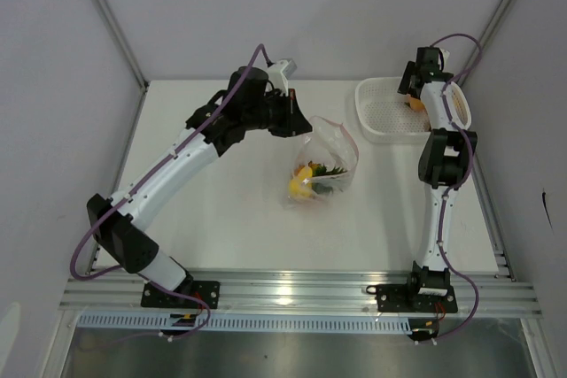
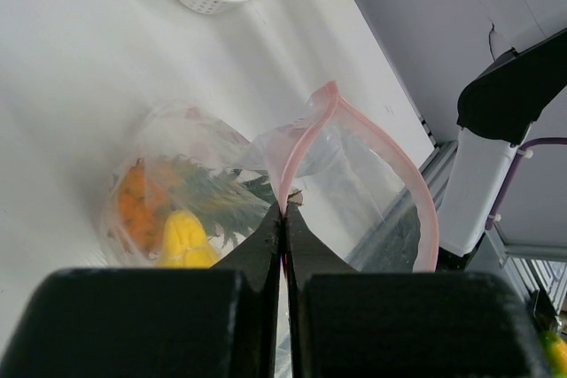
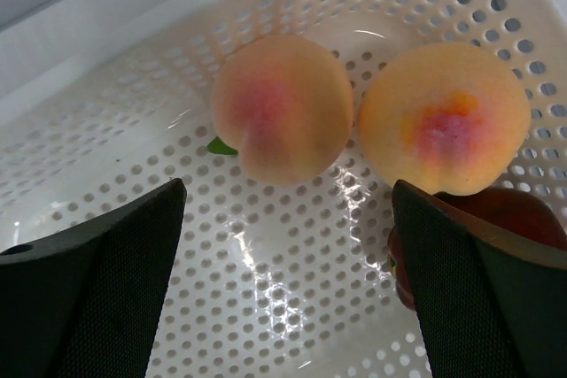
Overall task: Place the food in the zip-top bag and seal the zipper
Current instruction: Pick up the fake fruit from the bin.
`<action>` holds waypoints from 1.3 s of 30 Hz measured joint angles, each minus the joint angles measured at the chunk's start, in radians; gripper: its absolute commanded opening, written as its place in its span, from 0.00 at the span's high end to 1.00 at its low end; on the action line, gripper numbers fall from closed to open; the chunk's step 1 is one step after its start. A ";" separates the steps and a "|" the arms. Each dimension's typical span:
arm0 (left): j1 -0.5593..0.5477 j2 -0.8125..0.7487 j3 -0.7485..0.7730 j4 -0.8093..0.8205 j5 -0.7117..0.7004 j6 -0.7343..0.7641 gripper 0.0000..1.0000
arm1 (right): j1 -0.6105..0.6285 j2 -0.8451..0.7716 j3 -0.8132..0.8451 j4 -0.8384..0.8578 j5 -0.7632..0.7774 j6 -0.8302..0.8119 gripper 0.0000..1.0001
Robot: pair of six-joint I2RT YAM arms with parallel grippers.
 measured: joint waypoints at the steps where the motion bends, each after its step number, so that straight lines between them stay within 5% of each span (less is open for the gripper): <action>1: 0.000 0.001 0.000 0.000 0.000 0.000 0.99 | 0.000 0.005 0.000 0.001 0.013 -0.010 0.01; 26: 0.001 0.026 0.002 0.000 0.005 -0.001 0.99 | -0.001 0.093 -0.006 0.112 0.056 -0.093 0.11; 28: 0.001 0.027 0.003 0.000 0.005 0.000 0.99 | -0.003 0.104 0.009 0.115 0.055 -0.098 0.26; 30: 0.001 0.030 0.004 -0.001 0.005 -0.001 1.00 | -0.006 0.114 0.018 0.118 0.052 -0.103 0.55; 31: 0.001 0.031 0.004 -0.001 0.005 -0.001 0.99 | -0.008 0.115 0.018 0.116 0.052 -0.106 0.62; 35: 0.001 0.032 0.004 -0.001 0.005 -0.001 0.99 | -0.014 0.115 0.019 0.125 0.039 -0.095 0.69; 36: 0.001 0.032 0.004 -0.001 0.005 -0.001 0.99 | -0.016 0.115 0.019 0.125 0.036 -0.094 0.79; 39: 0.001 0.032 0.004 -0.001 0.004 0.000 0.99 | -0.018 0.115 0.019 0.125 0.024 -0.082 0.91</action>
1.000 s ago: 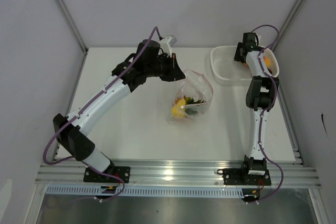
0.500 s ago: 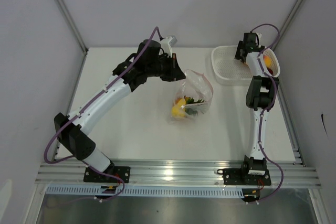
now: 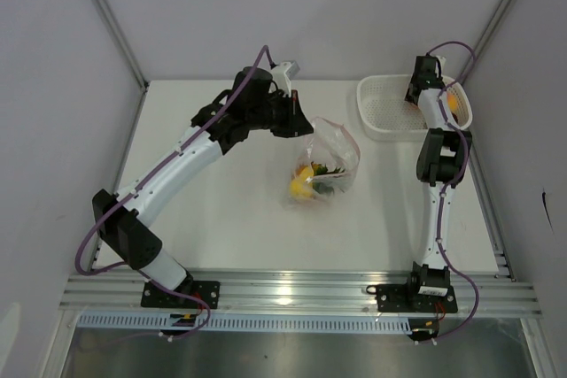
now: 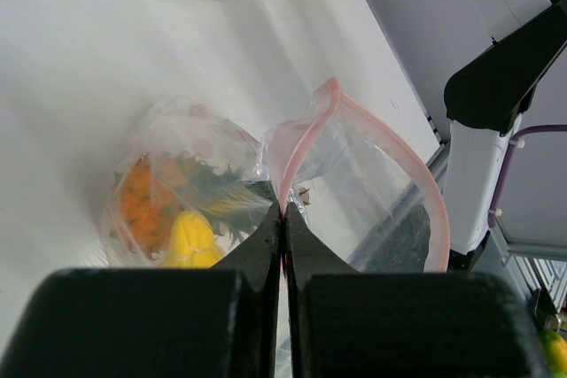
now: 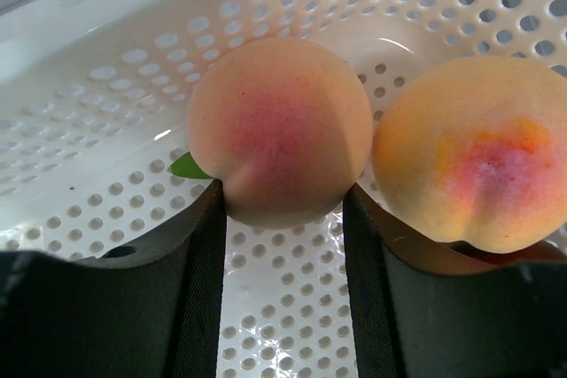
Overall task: Place the food in the zip-top bag and seal the zipper
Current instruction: Pick up the fake fruit from the bin.
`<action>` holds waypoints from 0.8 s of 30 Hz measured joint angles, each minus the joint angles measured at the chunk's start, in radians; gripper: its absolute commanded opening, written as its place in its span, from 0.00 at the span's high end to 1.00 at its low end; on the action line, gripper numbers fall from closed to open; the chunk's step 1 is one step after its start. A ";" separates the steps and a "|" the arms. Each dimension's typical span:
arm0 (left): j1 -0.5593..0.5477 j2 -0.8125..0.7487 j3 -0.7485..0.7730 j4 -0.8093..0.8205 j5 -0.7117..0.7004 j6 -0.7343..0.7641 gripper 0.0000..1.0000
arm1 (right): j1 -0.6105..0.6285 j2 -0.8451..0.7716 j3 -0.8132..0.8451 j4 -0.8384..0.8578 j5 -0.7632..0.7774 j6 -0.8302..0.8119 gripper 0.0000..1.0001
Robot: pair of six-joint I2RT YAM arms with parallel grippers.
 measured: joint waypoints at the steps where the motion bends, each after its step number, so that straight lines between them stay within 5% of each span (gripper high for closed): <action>1: 0.000 0.000 0.000 0.000 0.000 0.000 1.00 | 0.000 0.000 0.000 0.000 -0.005 0.005 0.92; 5: 0.000 0.000 -0.002 0.001 0.000 0.000 0.99 | 0.003 -0.005 -0.002 -0.003 -0.013 0.020 1.00; 12: 0.000 -0.002 -0.019 0.001 -0.013 0.001 0.99 | 0.048 -0.164 -0.101 -0.056 -0.037 0.057 1.00; 24: 0.000 -0.002 -0.023 -0.020 -0.026 0.016 0.99 | 0.342 -0.850 -0.427 -0.114 -0.092 0.103 1.00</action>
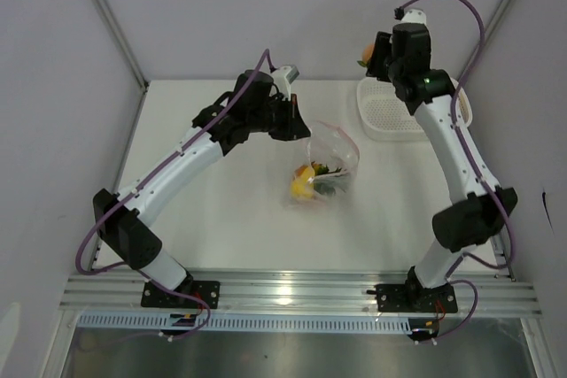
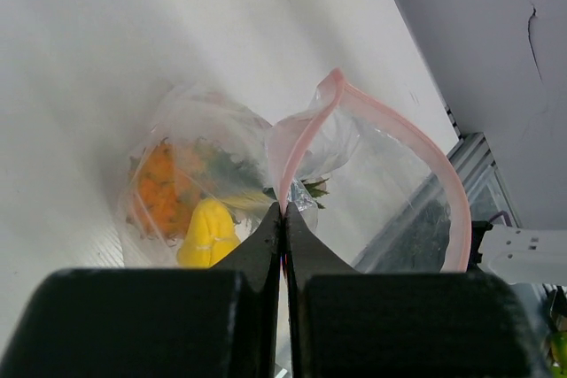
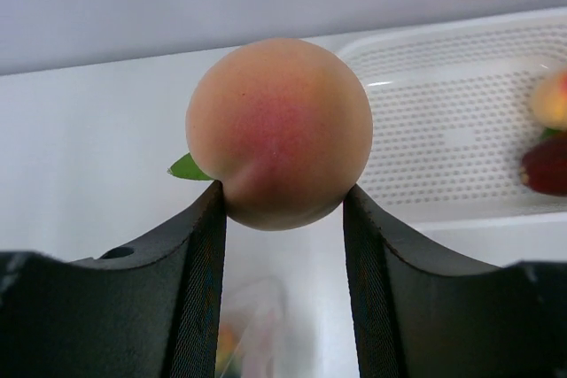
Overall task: Place the food in the zip-top bag and seal the zipper
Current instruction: Pick up the fake fruit from the bin, then place the fake fruit in the zipper food storage bag.
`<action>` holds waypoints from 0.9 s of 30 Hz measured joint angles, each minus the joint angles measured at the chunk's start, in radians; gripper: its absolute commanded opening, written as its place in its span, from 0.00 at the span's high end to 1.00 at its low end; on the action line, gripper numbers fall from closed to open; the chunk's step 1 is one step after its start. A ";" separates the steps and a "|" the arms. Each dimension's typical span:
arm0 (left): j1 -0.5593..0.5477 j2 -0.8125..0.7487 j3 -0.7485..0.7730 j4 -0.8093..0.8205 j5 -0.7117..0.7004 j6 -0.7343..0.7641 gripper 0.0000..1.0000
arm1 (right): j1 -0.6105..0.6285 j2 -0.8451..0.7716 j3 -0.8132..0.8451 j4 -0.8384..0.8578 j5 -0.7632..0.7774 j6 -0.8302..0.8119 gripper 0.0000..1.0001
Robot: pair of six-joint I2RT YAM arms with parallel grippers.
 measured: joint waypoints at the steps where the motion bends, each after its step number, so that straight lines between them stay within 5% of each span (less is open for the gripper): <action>1: 0.000 0.000 0.003 -0.006 0.001 0.002 0.99 | 0.030 -0.055 -0.021 -0.012 -0.020 0.003 1.00; 10: 0.001 0.002 0.057 -0.051 0.013 0.024 0.99 | 0.133 -0.406 -0.174 -0.170 -0.293 0.086 0.99; 21: 0.001 0.032 0.081 -0.063 0.035 0.035 1.00 | 0.286 -0.454 -0.391 -0.295 -0.441 0.106 0.91; 24: 0.001 0.054 0.096 -0.071 0.036 0.036 0.99 | 0.309 -0.461 -0.398 -0.312 -0.437 0.108 0.86; 27: 0.001 0.069 0.113 -0.078 0.035 0.038 0.99 | 0.323 -0.479 -0.398 -0.318 -0.430 0.108 0.65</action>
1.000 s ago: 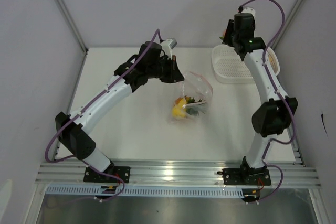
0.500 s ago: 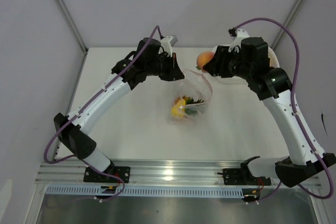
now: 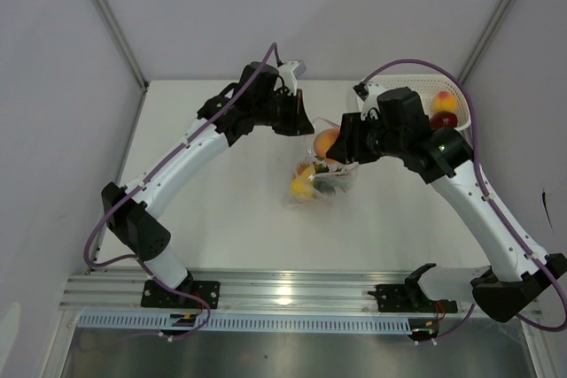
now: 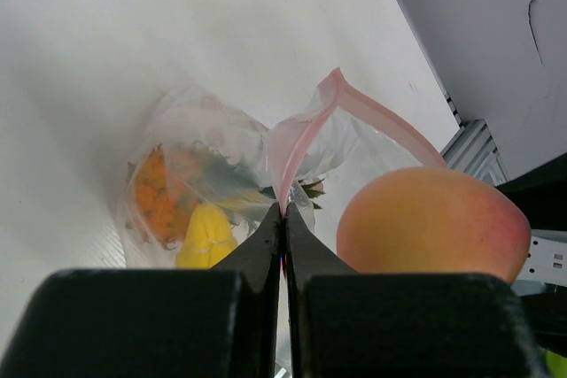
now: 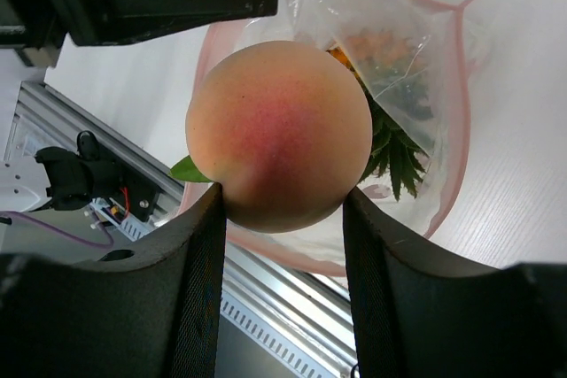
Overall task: Place the food in the zip-top bag and seal the zipper
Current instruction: Place the fake fruit in the zipper food storage bag.
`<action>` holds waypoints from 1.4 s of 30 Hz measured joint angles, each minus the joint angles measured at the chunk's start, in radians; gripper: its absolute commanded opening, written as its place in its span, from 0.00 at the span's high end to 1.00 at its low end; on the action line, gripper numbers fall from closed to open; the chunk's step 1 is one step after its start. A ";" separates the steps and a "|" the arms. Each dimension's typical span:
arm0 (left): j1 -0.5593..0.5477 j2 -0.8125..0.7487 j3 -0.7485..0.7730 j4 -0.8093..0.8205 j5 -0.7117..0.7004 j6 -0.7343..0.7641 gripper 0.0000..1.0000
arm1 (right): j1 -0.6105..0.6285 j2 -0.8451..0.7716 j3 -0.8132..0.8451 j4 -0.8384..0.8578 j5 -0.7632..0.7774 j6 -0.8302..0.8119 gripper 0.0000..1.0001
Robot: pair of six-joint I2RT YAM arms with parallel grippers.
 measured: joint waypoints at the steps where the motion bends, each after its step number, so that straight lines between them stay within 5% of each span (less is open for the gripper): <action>1: 0.000 0.004 0.009 -0.006 0.000 0.004 1.00 | 0.003 -0.008 0.000 -0.001 0.003 0.000 0.52; 10: 0.000 0.008 0.045 -0.015 0.000 0.007 1.00 | 0.016 -0.021 0.000 -0.011 0.050 0.002 0.01; 20: 0.000 0.008 0.045 -0.020 0.000 0.015 0.99 | 0.002 -0.003 0.057 -0.011 0.211 0.015 0.01; 30: 0.000 0.008 0.045 -0.022 0.000 0.015 0.99 | -0.494 0.063 0.121 0.003 0.245 0.048 0.01; 42: 0.000 0.008 0.045 -0.021 0.004 0.015 0.99 | -0.712 0.465 0.227 0.125 0.330 0.024 0.01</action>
